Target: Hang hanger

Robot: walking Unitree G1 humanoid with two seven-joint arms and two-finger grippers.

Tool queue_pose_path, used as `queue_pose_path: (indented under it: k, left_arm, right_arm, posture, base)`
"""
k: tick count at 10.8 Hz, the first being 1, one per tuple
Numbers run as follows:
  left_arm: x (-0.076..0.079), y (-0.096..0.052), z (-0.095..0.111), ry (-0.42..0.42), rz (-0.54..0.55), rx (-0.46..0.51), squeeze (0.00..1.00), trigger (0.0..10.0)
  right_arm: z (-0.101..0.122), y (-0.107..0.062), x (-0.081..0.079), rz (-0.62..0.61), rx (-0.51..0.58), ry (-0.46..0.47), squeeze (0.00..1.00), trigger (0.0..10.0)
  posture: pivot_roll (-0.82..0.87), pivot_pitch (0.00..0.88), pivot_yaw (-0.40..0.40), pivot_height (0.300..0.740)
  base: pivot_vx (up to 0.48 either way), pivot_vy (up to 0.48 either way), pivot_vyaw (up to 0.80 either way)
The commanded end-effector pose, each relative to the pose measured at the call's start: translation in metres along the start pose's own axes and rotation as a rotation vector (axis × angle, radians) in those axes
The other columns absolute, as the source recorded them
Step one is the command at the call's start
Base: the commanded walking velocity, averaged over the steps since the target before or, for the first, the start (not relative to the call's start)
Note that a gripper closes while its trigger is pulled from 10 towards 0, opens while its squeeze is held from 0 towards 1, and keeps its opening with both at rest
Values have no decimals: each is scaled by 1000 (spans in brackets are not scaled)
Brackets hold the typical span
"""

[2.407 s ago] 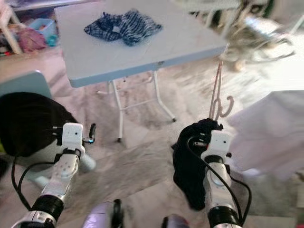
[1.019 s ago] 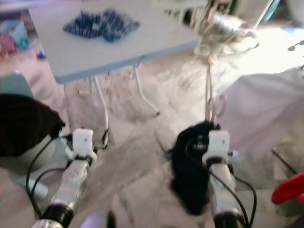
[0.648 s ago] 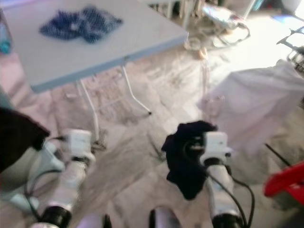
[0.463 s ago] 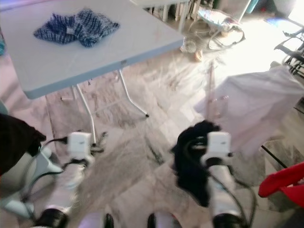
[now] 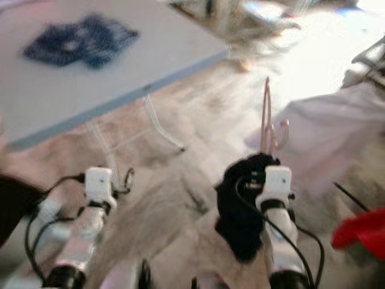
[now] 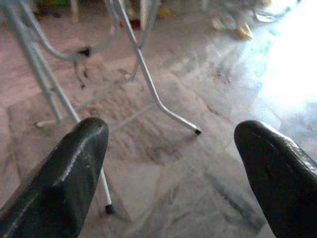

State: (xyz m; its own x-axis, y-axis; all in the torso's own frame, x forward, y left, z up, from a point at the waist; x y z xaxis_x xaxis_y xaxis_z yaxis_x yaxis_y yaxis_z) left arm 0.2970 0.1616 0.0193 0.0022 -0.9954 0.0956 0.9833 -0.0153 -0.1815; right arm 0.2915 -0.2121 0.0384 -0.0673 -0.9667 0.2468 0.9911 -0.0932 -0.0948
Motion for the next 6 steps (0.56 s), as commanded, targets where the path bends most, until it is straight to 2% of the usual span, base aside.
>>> queue_pose_path:
  k: [1, 4, 6]
  left_arm:
    - [3, 1, 0, -4, -10, -7, 0, 10000]
    - [8, 0, -6, -8, -7, -52, 0, 10000]
    - [5, 1, -6, -21, 0, -64, 0, 10000]
  right_arm:
    - [5, 0, 8, -23, 23, -14, 0, 10000]
    - [6, 1, 10, -24, 19, -18, 0, 10000]
    - [6, 1, 8, -19, 18, -15, 0, 10000]
  posture:
    - [-47, 158, -40, 740]
    - [-44, 159, -47, 740]
    - [-41, 156, -48, 740]
  base:
    - [274, 394, -800]
    - [0, 0, -800]
    - [0, 0, -800]
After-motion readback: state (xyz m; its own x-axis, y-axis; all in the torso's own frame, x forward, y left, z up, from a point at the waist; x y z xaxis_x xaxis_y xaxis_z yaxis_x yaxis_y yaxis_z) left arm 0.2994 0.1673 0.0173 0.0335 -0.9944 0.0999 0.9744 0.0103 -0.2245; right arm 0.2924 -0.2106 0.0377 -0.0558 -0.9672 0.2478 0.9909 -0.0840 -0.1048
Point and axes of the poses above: a point about 5 cm out from each wrist's last joint towards the gripper, its own y axis pointing out of the wrist towards the gripper, its own z axis along the axis of the wrist's last joint, x = y × z, the point moved 3 cm from there along y, pointing out of the wrist towards the gripper, and after that the axes turned 11 degrees about -y, right-handed, at the moved point
